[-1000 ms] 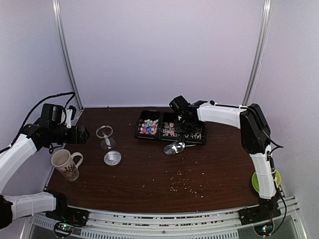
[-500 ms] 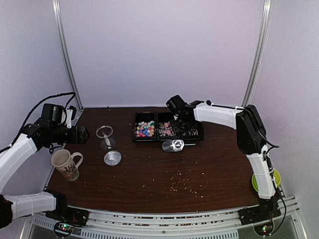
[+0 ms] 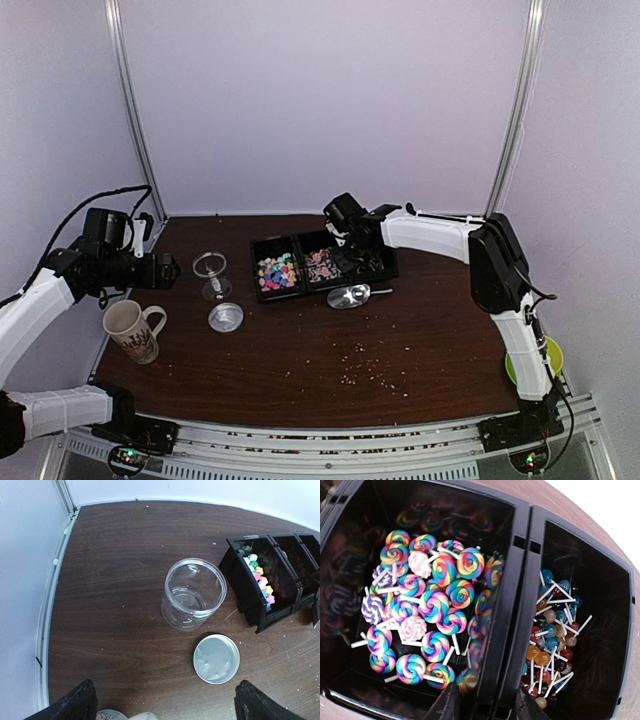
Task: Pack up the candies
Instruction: Move the plate to the center of the board.
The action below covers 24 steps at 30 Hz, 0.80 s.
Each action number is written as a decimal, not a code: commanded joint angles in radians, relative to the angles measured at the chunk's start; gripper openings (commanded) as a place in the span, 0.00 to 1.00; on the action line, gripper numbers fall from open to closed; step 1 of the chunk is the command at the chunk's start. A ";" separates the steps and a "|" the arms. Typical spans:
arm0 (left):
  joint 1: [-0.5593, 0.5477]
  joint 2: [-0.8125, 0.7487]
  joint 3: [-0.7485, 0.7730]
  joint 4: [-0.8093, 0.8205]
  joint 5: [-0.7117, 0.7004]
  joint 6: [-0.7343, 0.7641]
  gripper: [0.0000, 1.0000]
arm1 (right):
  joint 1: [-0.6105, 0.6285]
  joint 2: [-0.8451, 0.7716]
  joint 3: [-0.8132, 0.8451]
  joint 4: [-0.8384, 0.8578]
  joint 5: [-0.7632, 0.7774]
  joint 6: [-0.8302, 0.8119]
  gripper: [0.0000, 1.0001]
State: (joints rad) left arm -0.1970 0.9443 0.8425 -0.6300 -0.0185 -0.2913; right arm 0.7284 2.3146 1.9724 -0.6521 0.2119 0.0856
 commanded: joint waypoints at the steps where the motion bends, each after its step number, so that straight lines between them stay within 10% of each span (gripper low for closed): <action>1: 0.004 0.008 0.012 0.033 0.015 -0.004 0.98 | 0.018 0.007 0.023 0.003 -0.020 -0.093 0.38; 14: 0.003 0.013 0.011 0.033 0.015 0.000 0.98 | 0.008 -0.252 -0.201 0.051 -0.020 -0.118 0.84; 24: 0.002 0.026 0.016 0.030 0.030 0.012 0.98 | -0.009 -0.427 -0.499 0.139 -0.141 -0.182 0.86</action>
State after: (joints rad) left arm -0.1970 0.9588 0.8425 -0.6300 -0.0059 -0.2905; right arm 0.7261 1.8935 1.5425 -0.5392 0.1329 -0.0700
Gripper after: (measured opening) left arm 0.981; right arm 0.879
